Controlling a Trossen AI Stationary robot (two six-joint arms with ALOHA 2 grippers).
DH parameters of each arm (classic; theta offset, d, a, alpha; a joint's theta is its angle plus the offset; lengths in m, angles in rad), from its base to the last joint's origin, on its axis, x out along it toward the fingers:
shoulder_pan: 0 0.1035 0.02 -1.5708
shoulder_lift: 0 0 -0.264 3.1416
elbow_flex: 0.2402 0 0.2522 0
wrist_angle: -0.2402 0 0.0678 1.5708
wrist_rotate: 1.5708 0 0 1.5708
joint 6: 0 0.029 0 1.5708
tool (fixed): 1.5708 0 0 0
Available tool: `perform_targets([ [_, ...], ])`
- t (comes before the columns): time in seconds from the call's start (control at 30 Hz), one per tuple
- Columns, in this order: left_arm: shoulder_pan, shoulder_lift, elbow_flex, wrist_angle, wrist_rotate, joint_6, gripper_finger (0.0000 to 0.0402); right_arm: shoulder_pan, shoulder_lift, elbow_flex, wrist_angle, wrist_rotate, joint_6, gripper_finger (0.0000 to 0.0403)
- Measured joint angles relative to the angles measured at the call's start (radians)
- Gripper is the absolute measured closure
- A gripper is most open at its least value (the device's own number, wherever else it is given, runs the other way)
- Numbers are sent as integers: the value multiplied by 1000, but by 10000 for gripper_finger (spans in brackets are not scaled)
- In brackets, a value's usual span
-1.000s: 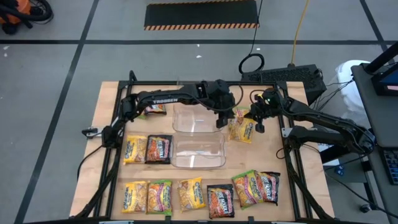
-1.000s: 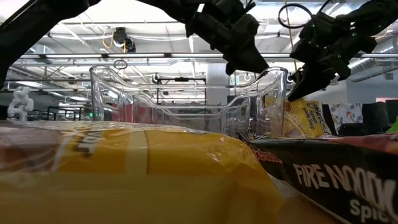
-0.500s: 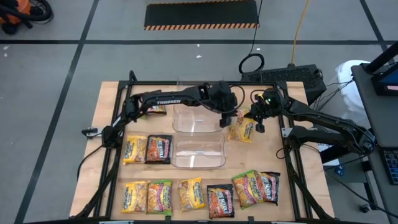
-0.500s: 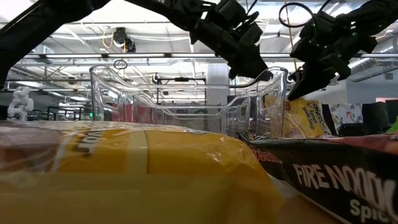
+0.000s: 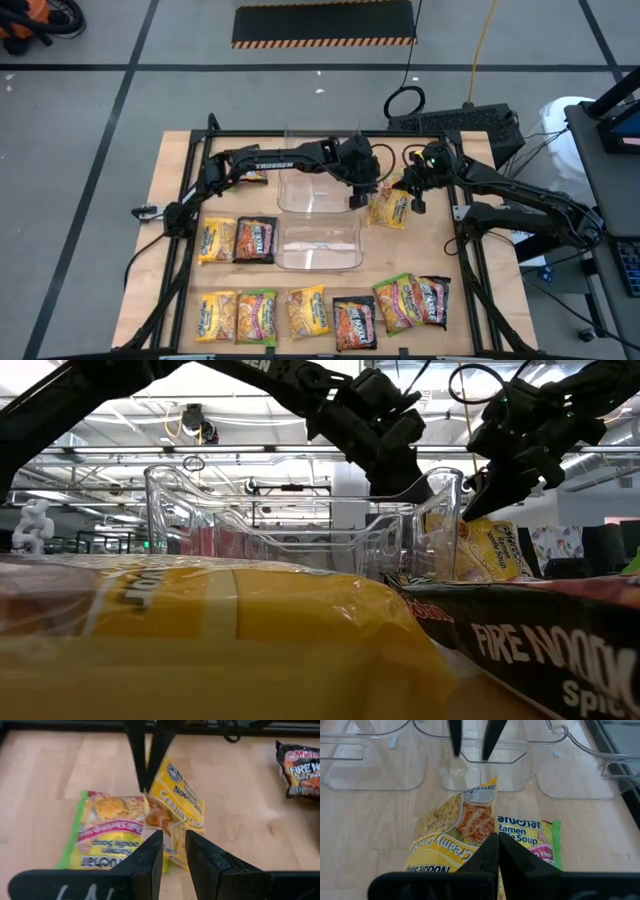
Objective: Sort Maruchan noodles
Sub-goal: Put the yellow noodle pack into the bottom transparent bin
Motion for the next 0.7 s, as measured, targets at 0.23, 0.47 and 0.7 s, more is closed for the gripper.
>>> perform_targets([
  [0.23, -2, 57, 1, 75, -22, 8, 314, 0, -4, 0, 0, 0, 0, 403],
  [0.47, -2, 45, 14, 141, -82, 30, 314, 0, -20, 0, -1, -1, -4, 403],
  [0.7, 1, 39, 114, 65, -82, 54, 314, 0, -27, 0, -3, -1, -4, 403],
])
